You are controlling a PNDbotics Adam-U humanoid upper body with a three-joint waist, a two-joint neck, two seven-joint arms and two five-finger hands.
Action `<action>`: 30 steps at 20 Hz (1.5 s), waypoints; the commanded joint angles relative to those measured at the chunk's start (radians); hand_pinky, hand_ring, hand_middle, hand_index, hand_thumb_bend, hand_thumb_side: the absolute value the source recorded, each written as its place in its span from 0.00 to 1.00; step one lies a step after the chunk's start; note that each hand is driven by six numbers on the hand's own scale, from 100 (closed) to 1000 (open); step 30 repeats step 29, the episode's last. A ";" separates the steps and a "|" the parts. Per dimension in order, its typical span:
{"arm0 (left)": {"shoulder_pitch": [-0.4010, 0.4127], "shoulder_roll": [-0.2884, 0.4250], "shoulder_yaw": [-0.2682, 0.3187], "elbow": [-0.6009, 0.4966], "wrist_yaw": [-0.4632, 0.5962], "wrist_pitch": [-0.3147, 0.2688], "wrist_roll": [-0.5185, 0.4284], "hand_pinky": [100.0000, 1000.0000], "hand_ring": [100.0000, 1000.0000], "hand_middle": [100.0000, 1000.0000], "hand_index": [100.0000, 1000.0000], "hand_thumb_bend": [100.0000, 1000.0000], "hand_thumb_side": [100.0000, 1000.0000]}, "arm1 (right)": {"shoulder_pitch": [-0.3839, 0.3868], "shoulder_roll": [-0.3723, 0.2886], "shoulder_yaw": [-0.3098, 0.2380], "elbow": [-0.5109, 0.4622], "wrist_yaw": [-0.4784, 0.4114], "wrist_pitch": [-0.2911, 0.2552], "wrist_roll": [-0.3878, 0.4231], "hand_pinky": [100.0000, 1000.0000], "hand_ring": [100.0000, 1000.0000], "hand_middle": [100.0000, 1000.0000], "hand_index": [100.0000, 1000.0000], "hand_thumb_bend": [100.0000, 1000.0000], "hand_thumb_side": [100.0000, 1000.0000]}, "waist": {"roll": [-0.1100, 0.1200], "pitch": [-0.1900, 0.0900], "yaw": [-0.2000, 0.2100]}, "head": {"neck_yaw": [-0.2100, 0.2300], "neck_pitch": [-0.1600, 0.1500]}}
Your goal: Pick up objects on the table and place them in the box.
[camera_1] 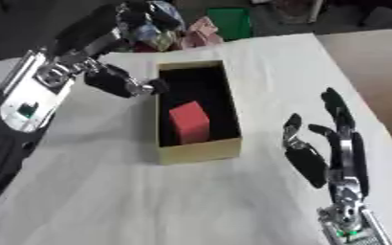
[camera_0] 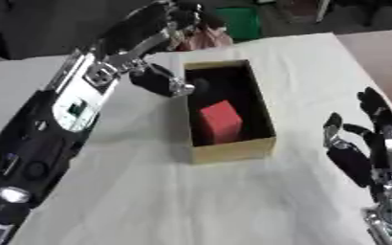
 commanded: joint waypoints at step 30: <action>0.704 -0.064 0.335 -0.448 0.527 0.314 0.117 1.00 0.67 0.64 0.81 0.11 0.00 | 0.037 -0.056 -0.074 -0.040 -0.017 -0.013 -0.117 0.71 1.00 0.90 1.00 0.00 0.12 | -0.062 -0.038 0.200 | -0.026 0.153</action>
